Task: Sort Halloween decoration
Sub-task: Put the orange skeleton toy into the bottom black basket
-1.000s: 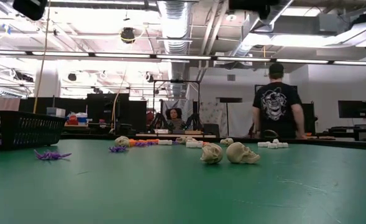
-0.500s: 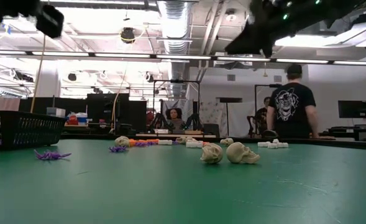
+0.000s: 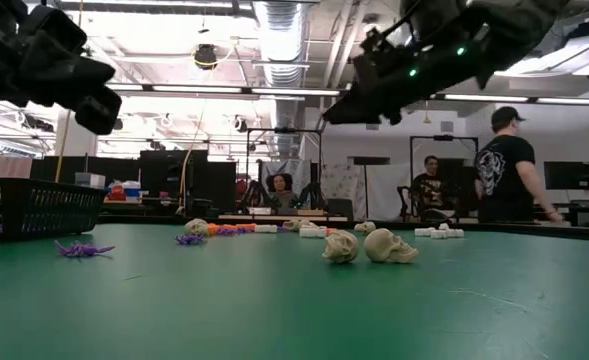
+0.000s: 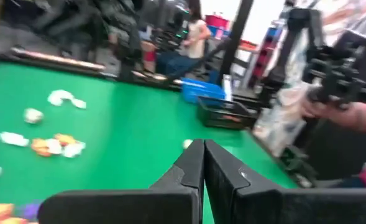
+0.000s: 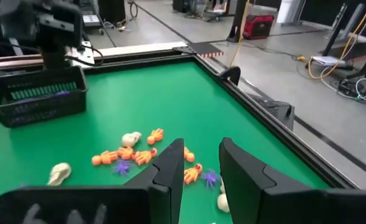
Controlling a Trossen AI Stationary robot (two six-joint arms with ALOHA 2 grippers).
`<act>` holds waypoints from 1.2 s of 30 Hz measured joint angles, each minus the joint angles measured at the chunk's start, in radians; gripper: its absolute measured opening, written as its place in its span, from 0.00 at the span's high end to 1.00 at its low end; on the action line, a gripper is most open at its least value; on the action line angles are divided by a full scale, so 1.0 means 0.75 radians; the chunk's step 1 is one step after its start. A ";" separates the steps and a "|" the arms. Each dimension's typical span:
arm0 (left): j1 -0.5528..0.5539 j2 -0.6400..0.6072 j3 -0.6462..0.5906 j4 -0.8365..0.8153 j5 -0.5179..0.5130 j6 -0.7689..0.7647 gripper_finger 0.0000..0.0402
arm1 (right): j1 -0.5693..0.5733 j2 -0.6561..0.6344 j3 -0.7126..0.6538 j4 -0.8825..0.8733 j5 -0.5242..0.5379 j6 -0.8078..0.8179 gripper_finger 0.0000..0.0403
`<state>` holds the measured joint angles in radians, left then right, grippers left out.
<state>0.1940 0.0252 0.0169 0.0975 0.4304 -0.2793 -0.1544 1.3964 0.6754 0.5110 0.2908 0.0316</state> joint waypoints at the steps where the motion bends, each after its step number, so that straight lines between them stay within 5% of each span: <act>1: 0.024 -0.011 0.003 -0.026 -0.009 0.029 1.00 | -0.008 0.034 0.000 0.050 -0.005 -0.001 0.70; 12: 0.127 -0.028 0.016 -0.039 -0.406 0.078 1.00 | -0.049 0.406 0.058 0.495 -0.051 0.060 0.70; 19: 0.127 -0.028 0.020 -0.108 -1.177 0.037 1.00 | -0.034 0.620 0.353 0.359 -0.152 -0.010 0.69; 24: 0.127 -0.028 0.022 -0.115 -1.562 0.043 1.00 | -0.030 0.732 0.602 0.137 -0.151 -0.110 0.65; 28: 0.128 -0.028 0.022 -0.123 -1.688 0.052 1.00 | -0.030 0.823 0.772 -0.059 -0.150 -0.104 0.61; 36: 0.126 -0.028 0.022 -0.125 -1.701 0.077 1.00 | -0.011 1.027 1.010 -0.138 -0.140 -0.071 0.55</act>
<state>0.2886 0.0044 0.0338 0.0035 -0.8450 -0.2217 -0.1625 2.1665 1.4330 0.4071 0.1860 -0.0215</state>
